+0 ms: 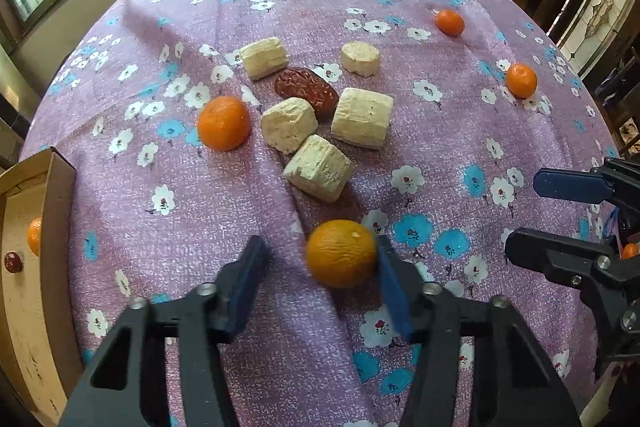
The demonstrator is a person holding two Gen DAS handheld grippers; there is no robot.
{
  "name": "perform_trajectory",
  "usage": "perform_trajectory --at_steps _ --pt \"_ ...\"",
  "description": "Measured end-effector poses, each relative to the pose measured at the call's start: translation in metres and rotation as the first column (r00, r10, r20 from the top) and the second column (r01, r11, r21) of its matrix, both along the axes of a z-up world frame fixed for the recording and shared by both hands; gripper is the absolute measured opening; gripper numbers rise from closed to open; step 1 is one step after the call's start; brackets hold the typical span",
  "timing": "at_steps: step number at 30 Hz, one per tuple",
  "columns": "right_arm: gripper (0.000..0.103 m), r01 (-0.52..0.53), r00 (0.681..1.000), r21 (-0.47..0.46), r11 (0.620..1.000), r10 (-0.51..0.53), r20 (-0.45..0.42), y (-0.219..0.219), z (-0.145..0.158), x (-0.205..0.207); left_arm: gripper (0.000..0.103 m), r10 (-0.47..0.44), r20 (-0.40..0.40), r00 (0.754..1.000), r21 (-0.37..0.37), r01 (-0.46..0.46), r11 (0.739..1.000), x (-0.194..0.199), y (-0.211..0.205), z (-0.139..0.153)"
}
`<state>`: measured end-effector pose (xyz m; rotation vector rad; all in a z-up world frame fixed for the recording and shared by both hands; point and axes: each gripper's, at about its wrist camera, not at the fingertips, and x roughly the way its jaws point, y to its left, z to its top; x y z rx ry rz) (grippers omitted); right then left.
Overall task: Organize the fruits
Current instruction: 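Lower left tool onto a mandarin orange and close its fingers, then grasp a pale yam chunk with right tool while left tool holds the orange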
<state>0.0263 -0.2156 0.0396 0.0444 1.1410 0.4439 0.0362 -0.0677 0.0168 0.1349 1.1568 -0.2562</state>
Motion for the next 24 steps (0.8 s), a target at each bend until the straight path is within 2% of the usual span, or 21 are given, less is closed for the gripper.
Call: perform_trajectory --at_steps 2,12,19,24 --pt "0.067 -0.005 1.0 0.004 1.0 0.005 0.001 0.001 0.0 0.001 0.032 -0.014 0.011 1.0 0.004 0.014 1.0 -0.001 -0.001 0.001" --pt "0.067 -0.056 0.998 0.013 0.998 0.055 0.041 0.021 0.006 0.031 0.032 0.075 0.026 0.997 -0.055 -0.074 0.996 -0.002 0.033 0.029" --pt "0.067 -0.195 0.979 -0.105 0.975 0.2 0.046 0.053 -0.006 0.062 0.032 0.119 0.027 0.992 -0.09 -0.117 0.989 -0.007 0.049 0.044" --pt "0.067 -0.27 0.96 -0.145 0.952 0.277 0.031 0.067 -0.014 0.081 0.032 0.14 -0.005 0.99 -0.097 -0.14 0.985 -0.007 0.052 0.038"
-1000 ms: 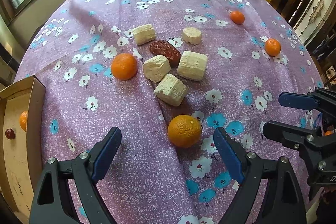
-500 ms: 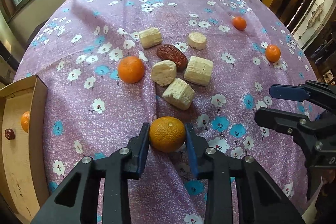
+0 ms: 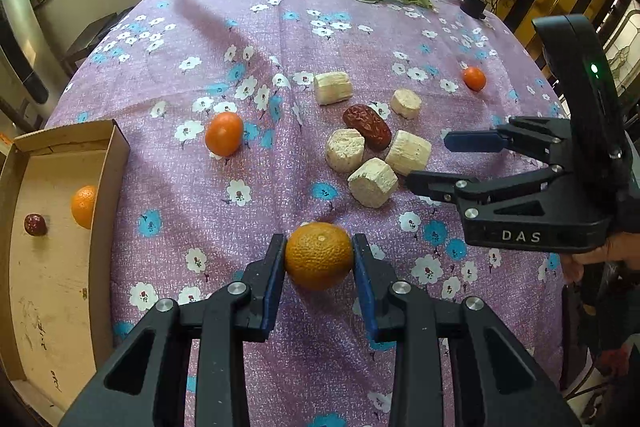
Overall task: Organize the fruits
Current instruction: 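Grasp a pale yam chunk with right tool while left tool holds the orange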
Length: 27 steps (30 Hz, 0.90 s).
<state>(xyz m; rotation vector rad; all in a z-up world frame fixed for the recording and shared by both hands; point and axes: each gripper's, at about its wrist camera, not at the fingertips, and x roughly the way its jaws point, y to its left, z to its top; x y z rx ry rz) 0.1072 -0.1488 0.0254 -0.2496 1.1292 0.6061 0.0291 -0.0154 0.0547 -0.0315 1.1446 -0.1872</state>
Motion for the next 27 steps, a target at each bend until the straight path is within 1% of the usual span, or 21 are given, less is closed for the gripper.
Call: perform_trajectory --at_steps 2,3,4,6,8,12,16,20,25,27 --pt "0.065 -0.032 0.999 -0.013 0.999 0.032 -0.02 0.005 -0.007 0.008 0.032 0.013 -0.023 1.0 -0.012 -0.013 1.0 0.002 0.002 -0.003" --pt "0.056 -0.048 0.999 -0.031 0.998 0.047 -0.023 0.007 -0.01 0.009 0.032 0.021 -0.024 0.999 -0.02 -0.021 1.0 0.002 0.004 -0.003" --pt "0.048 -0.065 0.998 -0.024 0.998 0.065 -0.007 0.009 -0.009 0.009 0.032 0.028 -0.02 0.999 -0.021 -0.029 0.999 0.001 0.005 -0.002" --pt "0.04 -0.061 0.998 0.008 0.998 0.061 -0.031 0.007 -0.009 0.01 0.032 0.054 -0.014 0.998 -0.022 -0.054 0.998 -0.001 0.012 0.001" --pt "0.04 -0.04 0.998 0.026 0.999 0.041 -0.045 0.002 -0.008 0.011 0.032 0.069 -0.022 0.997 -0.032 -0.07 0.997 -0.003 0.017 0.0" --pt "0.04 0.023 0.996 0.072 0.997 -0.017 -0.083 -0.019 -0.004 0.005 0.032 0.085 -0.027 0.996 -0.021 -0.085 0.996 -0.005 0.024 0.001" --pt "0.04 0.105 0.99 0.14 0.985 -0.091 -0.107 -0.042 0.004 -0.012 0.032 0.082 -0.006 0.997 -0.014 -0.082 0.997 -0.007 0.025 0.008" --pt "0.04 0.187 0.978 0.208 0.96 -0.162 -0.129 -0.059 0.013 -0.03 0.032 0.043 0.017 0.999 -0.008 -0.043 0.999 -0.006 0.017 0.015" --pt "0.04 0.235 0.97 0.252 0.939 -0.21 -0.12 -0.068 0.027 -0.048 0.032 -0.009 0.024 1.0 -0.002 0.009 1.0 0.002 0.006 0.02" --pt "0.04 0.254 0.966 0.284 0.924 -0.23 -0.114 -0.072 0.034 -0.055 0.031 -0.029 0.031 0.999 0.005 0.029 1.0 0.006 0.002 0.024"
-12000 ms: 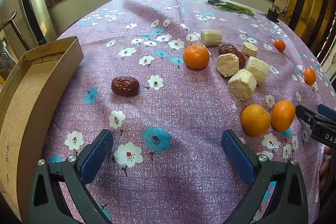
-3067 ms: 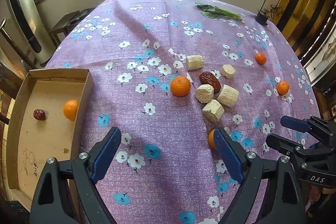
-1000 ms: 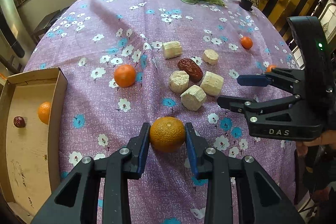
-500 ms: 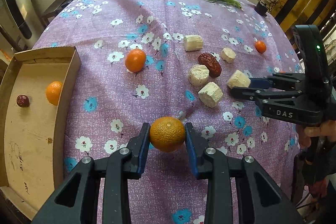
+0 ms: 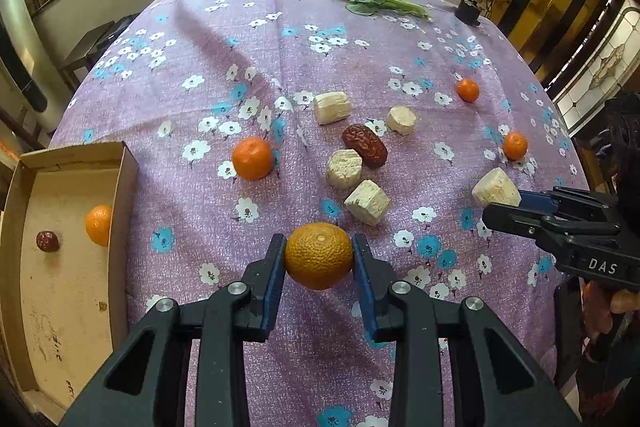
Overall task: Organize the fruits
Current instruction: 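Grasp a pale yam chunk with right tool while left tool holds the orange, then carry the orange and yam chunk over the cardboard box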
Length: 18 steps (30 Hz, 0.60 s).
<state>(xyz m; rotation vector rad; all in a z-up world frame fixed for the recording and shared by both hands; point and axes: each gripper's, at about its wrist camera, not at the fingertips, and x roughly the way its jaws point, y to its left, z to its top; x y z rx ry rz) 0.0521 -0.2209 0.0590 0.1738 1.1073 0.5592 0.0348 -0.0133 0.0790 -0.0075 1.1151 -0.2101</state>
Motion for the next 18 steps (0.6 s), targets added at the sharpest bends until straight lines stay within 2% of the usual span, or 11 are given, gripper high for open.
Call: perform_trajectory --at_steps 4,8,11,18 --pt "0.04 0.027 0.999 0.012 1.0 -0.027 0.019 -0.001 0.011 -0.01 0.031 -0.018 0.036 0.999 0.003 0.018 1.0 0.005 -0.002 0.014" --pt "0.04 0.051 0.998 0.04 0.998 -0.052 0.031 0.001 0.02 -0.014 0.031 0.001 0.068 0.998 -0.004 -0.001 1.0 0.006 0.007 0.026" --pt "0.04 0.023 0.999 0.036 0.999 -0.024 0.043 0.013 0.025 -0.016 0.031 0.026 0.084 0.996 0.008 -0.026 1.0 0.005 0.021 0.031" --pt "0.04 -0.091 0.994 0.032 0.995 0.089 0.061 0.063 0.034 -0.007 0.032 0.162 0.103 0.981 0.021 -0.165 0.986 -0.006 0.085 0.035"
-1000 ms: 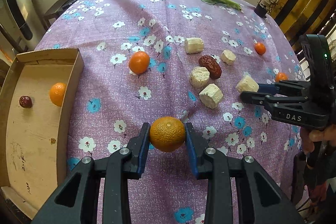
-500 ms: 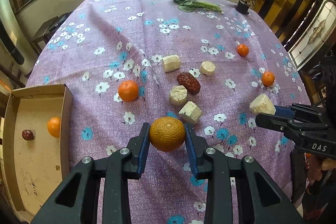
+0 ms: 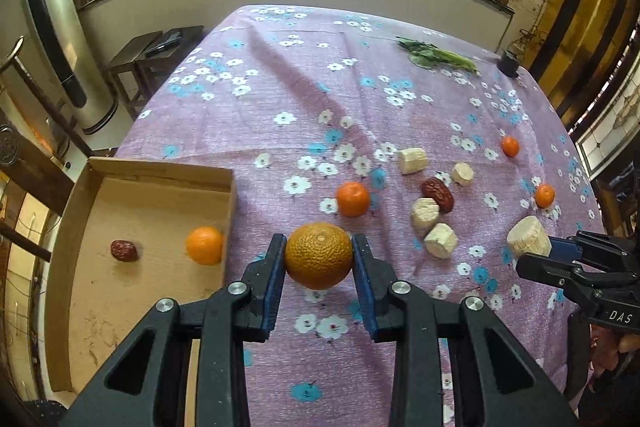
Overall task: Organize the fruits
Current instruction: 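Carry the orange and yam chunk over the cardboard box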
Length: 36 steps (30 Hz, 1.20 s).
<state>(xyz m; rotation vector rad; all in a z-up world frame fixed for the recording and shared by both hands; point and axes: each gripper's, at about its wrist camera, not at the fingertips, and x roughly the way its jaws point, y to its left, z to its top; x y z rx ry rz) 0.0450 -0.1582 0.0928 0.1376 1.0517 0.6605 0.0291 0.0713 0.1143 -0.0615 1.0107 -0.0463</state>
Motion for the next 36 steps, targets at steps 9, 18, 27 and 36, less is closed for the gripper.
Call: perform_trajectory --at_steps 9,18,27,36 --pt "0.04 -0.164 0.987 0.001 0.987 0.164 -0.001 0.084 -0.001 0.013 0.032 0.178 -0.032 0.984 0.041 -0.176 0.983 -0.02 0.082 -0.02" --pt "0.04 -0.288 0.958 0.004 0.958 0.288 -0.008 0.162 -0.007 0.014 0.031 0.276 -0.058 0.959 0.087 -0.271 0.959 -0.032 0.136 -0.04" --pt "0.041 -0.391 0.92 -0.003 0.92 0.391 -0.022 0.23 -0.017 0.014 0.031 0.339 -0.066 0.939 0.077 -0.334 0.94 -0.036 0.168 -0.051" --pt "0.041 -0.457 0.888 -0.032 0.889 0.455 -0.063 0.271 -0.037 0.014 0.031 0.378 -0.073 0.923 0.078 -0.372 0.925 -0.037 0.183 -0.064"
